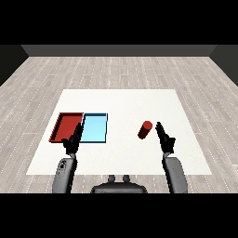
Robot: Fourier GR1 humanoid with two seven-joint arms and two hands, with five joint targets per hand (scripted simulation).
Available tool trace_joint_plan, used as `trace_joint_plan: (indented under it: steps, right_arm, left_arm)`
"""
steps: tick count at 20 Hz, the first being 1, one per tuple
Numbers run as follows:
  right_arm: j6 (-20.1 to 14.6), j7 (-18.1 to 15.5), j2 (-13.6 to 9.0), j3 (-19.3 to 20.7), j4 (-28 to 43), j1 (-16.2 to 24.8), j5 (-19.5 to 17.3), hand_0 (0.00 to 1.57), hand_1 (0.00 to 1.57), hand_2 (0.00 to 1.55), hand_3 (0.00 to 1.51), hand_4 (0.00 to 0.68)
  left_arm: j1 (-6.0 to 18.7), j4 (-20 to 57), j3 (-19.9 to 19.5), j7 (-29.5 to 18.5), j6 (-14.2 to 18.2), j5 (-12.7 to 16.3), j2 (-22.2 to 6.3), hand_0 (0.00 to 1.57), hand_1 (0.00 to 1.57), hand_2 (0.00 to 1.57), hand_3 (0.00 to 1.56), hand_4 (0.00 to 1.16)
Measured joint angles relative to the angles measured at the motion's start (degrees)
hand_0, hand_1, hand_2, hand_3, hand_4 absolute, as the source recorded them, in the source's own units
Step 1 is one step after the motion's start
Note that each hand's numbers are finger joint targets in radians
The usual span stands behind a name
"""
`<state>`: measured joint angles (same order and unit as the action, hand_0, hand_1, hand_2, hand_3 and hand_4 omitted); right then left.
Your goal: Pick the red can and put it in the red box
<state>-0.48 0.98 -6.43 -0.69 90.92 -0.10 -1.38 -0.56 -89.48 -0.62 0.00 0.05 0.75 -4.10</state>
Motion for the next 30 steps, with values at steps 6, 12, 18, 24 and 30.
trace_joint_plan:
  steps: [6, 12, 18, 24, 30]
  right_arm:
    - [4.81, -1.68, -3.92, 6.73, -5.44, -2.9, 4.43, 0.0, 0.0, 0.0, 0.0, 0.0]
    - [12.75, -12.31, -5.34, 11.42, -7.78, -5.05, 12.44, 0.0, 0.0, 0.0, 0.0, 0.0]
    - [16.9, -18.82, -6.1, 12.72, -12.71, -6.29, 13.14, 0.0, 0.0, 0.0, 0.0, 0.0]
    - [17.85, -19.04, -6.42, 13.74, -11.94, -5.37, 13.73, 0.0, 0.0, 0.0, 0.0, 0.0]
    - [18.01, -20.69, -6.45, 14.43, -16.34, -7.91, 13.29, 0.0, 0.0, 0.0, 0.0, 0.0]
  left_arm:
    - [-0.12, -0.87, -0.31, 0.31, 0.41, -1.29, -0.37, 0.0, 0.0, 0.0, 0.0, 0.0]
    - [0.4, -3.36, -2.0, -13.61, -0.15, 0.37, 0.93, 0.0, 0.0, 0.0, 0.0, 0.0]
    - [-0.26, -2.74, -2.76, -19.04, -1.22, 1.37, 1.28, 0.0, 0.0, 0.0, 0.0, 0.0]
    - [-2.36, -3.33, -2.79, -21.63, -2.34, 1.85, 1.37, 0.0, 0.0, 0.0, 0.0, 0.0]
    - [-1.28, -2.17, -2.52, -22.31, -1.65, 0.96, 1.69, 0.0, 0.0, 0.0, 0.0, 0.0]
